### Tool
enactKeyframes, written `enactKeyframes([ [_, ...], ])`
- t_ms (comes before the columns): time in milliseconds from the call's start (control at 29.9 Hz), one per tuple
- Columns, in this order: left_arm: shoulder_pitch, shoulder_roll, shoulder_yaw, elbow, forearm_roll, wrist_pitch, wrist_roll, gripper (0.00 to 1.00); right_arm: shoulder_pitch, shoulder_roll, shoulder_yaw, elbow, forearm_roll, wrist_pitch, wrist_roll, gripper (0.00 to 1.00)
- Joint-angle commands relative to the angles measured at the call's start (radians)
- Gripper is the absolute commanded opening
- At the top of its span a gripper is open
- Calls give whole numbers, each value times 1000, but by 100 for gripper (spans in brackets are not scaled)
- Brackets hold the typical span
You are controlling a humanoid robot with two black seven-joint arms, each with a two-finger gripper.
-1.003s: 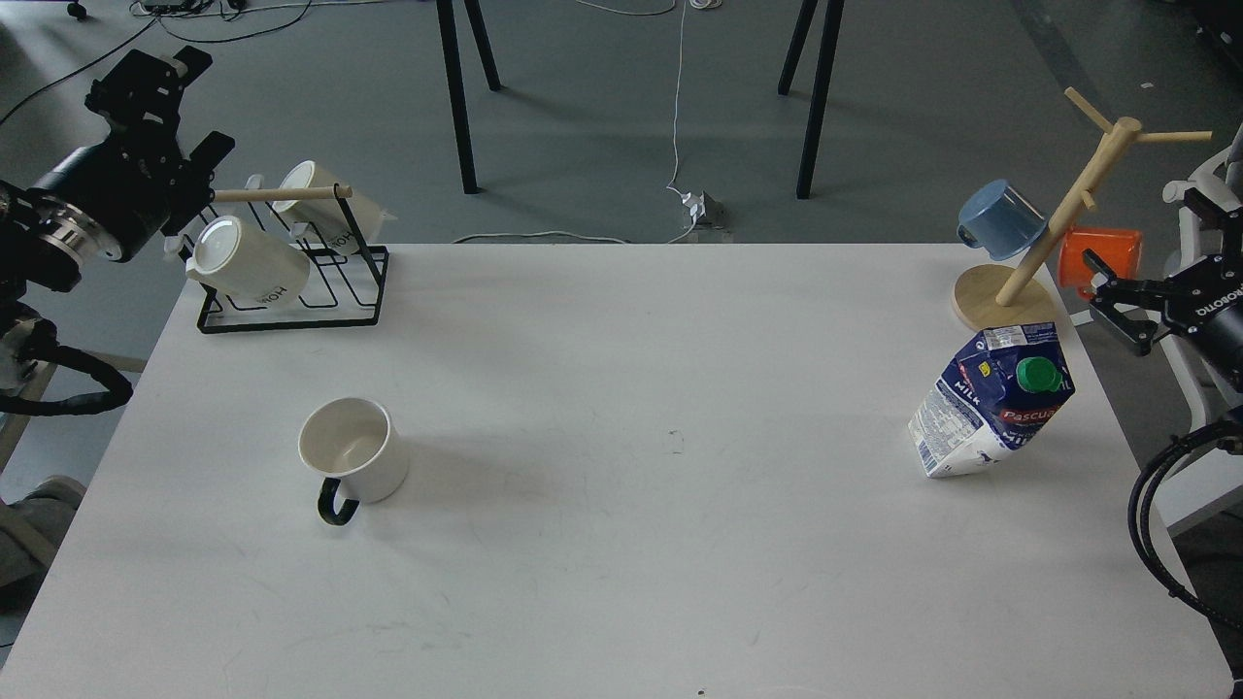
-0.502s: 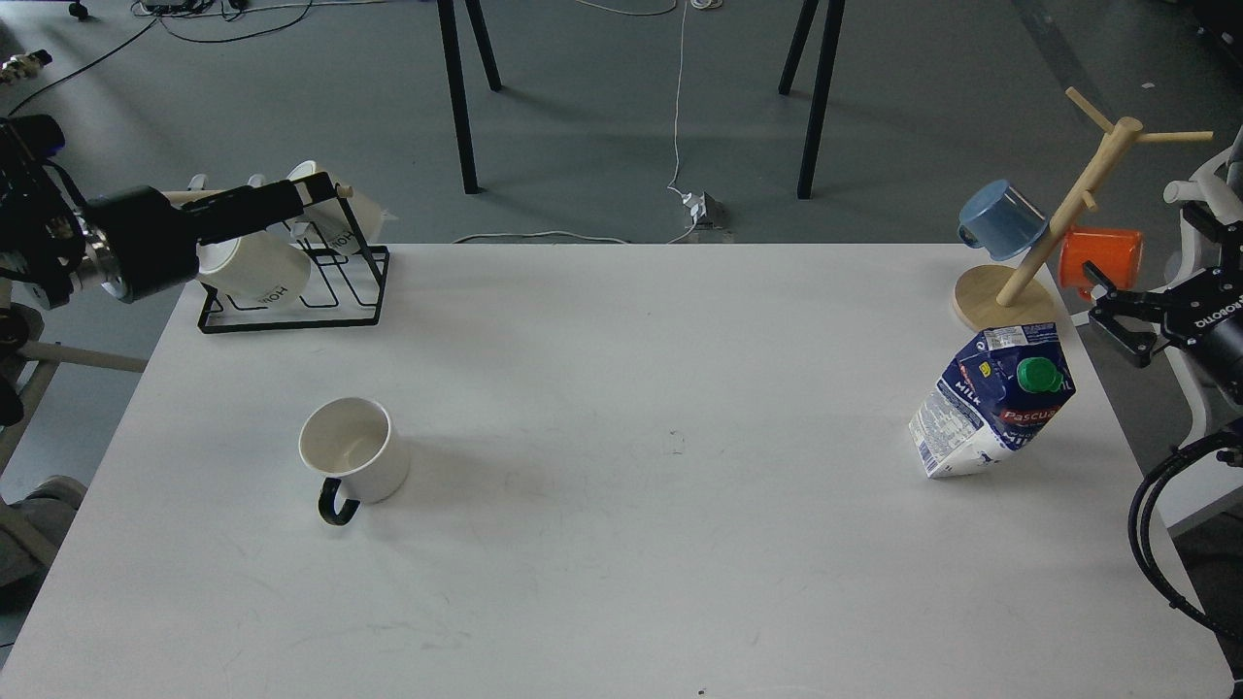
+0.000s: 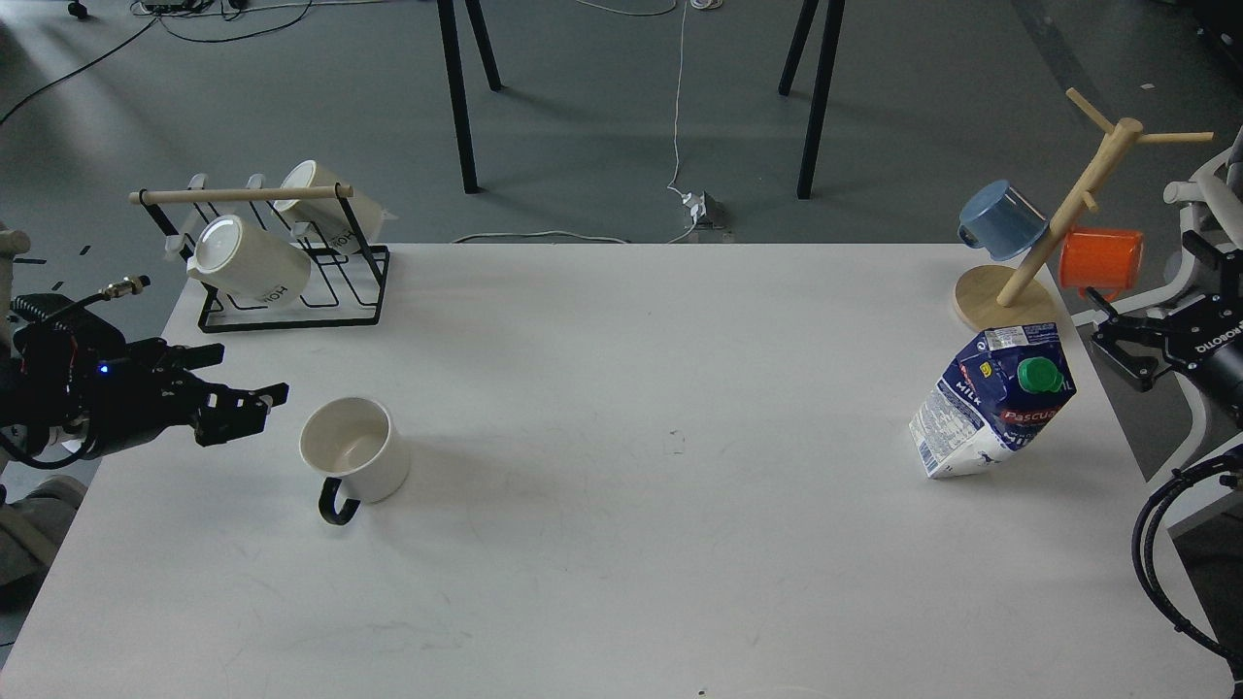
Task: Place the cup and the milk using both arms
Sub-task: 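Reach the left gripper toward the white mug's rim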
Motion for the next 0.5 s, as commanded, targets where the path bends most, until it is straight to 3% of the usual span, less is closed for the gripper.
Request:
enactKeyframes([
  [0, 6, -28, -1, 3, -3, 2, 0, 98, 0, 0, 0, 0, 0, 0, 0, 98],
  [468, 31, -109, -4, 6, -44, -5, 0, 97, -11, 0, 0, -2, -2, 0, 0, 98],
])
